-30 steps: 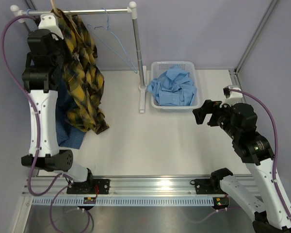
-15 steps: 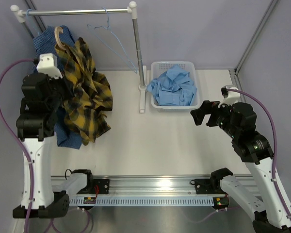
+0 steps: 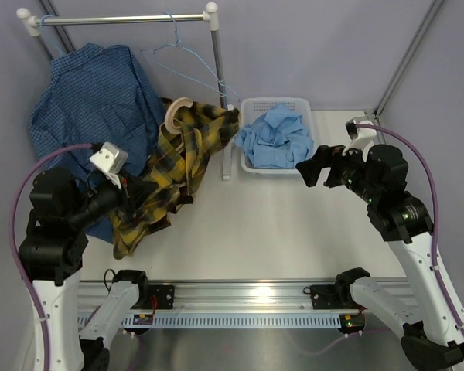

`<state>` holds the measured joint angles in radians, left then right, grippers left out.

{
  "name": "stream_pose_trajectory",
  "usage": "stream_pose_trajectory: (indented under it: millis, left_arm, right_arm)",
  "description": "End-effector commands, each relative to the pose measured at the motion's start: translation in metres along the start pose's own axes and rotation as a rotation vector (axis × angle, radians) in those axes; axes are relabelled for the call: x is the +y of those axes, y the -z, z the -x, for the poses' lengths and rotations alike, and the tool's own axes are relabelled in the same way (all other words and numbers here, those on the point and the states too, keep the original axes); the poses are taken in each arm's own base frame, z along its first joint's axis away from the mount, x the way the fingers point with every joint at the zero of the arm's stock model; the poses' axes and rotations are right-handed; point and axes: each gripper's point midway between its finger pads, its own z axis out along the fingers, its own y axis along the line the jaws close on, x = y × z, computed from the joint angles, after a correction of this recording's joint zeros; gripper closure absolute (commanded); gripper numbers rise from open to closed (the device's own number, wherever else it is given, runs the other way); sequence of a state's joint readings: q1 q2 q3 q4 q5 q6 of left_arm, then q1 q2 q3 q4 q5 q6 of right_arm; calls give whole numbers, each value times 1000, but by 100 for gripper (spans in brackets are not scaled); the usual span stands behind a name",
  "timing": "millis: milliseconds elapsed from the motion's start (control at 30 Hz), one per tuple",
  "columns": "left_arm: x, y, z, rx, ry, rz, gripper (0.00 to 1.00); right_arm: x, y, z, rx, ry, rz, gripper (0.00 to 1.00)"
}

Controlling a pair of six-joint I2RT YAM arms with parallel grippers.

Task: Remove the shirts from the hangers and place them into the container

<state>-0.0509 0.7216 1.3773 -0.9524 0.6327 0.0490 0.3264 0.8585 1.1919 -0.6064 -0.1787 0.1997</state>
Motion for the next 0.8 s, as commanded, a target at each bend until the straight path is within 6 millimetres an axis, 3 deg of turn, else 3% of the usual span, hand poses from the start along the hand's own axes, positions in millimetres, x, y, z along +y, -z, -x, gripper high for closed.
stream_pose_trajectory:
  millis: [0,133,267,567,633,667,700,767]
  left_arm:
    - [-67,30,48,-158,-198,-305,100]
    - [-105,59,82,-234,-273,-450,100]
    - [-104,57,102,-245,-265,-448,100]
    - [-80,-2,91,-109,-36,-469,100]
    - [-97,-13,85,-74,-19,-524,100]
    - [-93,-30,86,-74,-17,-474,100]
    - [-114,-35,81,-54,-22,-534,100]
    - [-118,-61,79,-39,2,-492,100]
  right_arm:
    - [13,10,28,-76,53,50,1]
    - [13,16,33,-93,85,48,0]
    - [14,26,41,-121,118,38,1]
    - [32,42,58,-163,166,116,1]
    - [35,40,55,-152,163,133,2]
    - [34,38,53,-145,160,135,2]
    - [35,37,52,-142,155,141,2]
    - [37,36,52,-145,145,152,3]
